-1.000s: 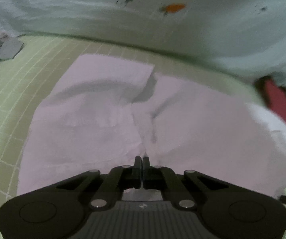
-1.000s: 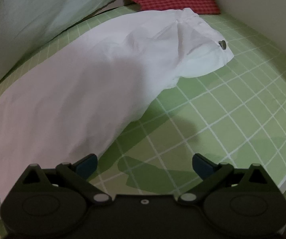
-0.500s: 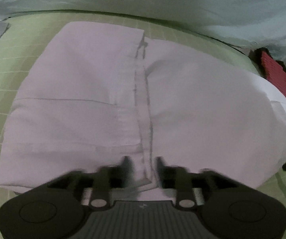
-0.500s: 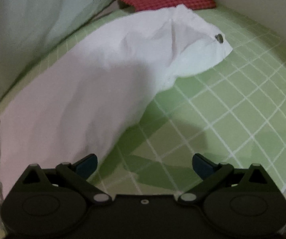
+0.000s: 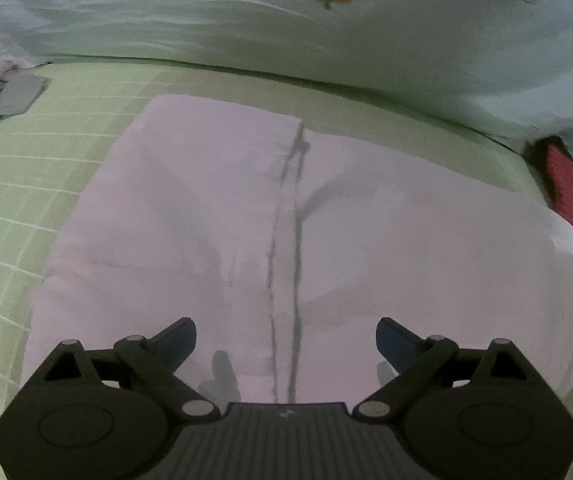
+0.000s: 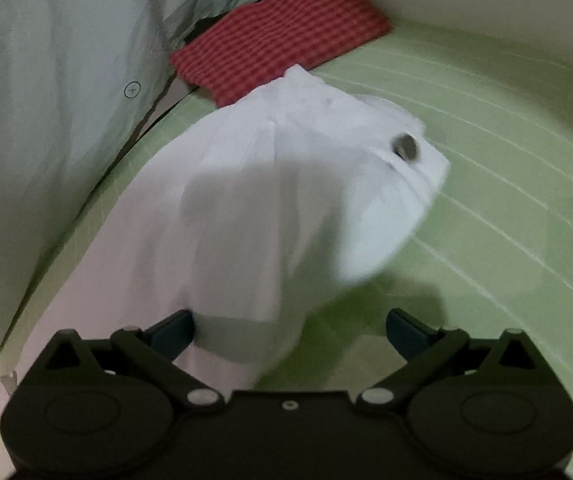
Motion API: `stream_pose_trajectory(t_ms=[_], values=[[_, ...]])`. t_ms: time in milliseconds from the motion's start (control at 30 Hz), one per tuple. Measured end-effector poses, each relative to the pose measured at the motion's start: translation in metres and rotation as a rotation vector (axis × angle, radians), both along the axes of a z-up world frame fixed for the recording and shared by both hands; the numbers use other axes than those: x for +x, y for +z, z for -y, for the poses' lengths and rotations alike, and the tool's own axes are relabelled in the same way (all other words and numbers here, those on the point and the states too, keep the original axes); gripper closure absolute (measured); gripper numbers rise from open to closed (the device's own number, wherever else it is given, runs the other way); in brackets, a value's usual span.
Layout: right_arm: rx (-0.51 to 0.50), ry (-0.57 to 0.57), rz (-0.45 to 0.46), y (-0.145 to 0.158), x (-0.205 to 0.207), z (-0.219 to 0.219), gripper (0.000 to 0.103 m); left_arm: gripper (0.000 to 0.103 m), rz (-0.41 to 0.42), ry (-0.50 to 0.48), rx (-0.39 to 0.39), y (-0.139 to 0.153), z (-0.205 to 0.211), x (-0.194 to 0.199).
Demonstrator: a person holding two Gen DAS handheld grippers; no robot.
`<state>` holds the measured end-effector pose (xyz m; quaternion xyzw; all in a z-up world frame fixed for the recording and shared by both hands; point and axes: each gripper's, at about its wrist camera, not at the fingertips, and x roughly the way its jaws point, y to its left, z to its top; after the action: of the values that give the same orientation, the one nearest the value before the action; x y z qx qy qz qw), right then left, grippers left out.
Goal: Fold clothes
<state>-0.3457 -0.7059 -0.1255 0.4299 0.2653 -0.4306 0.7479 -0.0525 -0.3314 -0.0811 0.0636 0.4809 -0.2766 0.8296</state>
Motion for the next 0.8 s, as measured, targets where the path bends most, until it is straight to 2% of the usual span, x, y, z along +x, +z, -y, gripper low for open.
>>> stream_pose_trajectory(t_ms=[267,467,500,567,600,633,700,800], values=[[0.008,-0.097,0.160,-0.007,0.004,0.043,0.000,0.006,0.032,0.066,0.062,0.006,-0.001,0.002],[-0.012,-0.030,0.017,0.000,0.022,0.050,0.002,0.006,0.017,0.113,0.078,0.002,-0.009,0.005],[-0.022,-0.019,-0.014,0.000,0.024,0.048,0.009,0.006,0.016,0.121,0.073,0.002,-0.011,0.005],[-0.038,-0.012,-0.070,0.003,0.025,0.046,0.036,0.006,0.018,0.133,0.061,0.003,-0.016,0.005],[-0.034,-0.001,-0.049,0.004,0.020,0.047,0.055,0.006,0.018,0.139,0.057,0.003,-0.019,0.006],[-0.031,0.010,-0.029,0.005,0.015,0.047,0.066,0.006,0.019,0.146,0.053,0.003,-0.022,0.006],[-0.029,0.007,0.020,0.010,0.010,0.048,0.073,0.006,0.020,0.160,0.045,0.003,-0.030,0.007],[-0.149,0.074,-0.033,0.036,0.021,0.034,0.079,0.006,0.018,0.183,0.031,0.005,-0.042,0.012]])
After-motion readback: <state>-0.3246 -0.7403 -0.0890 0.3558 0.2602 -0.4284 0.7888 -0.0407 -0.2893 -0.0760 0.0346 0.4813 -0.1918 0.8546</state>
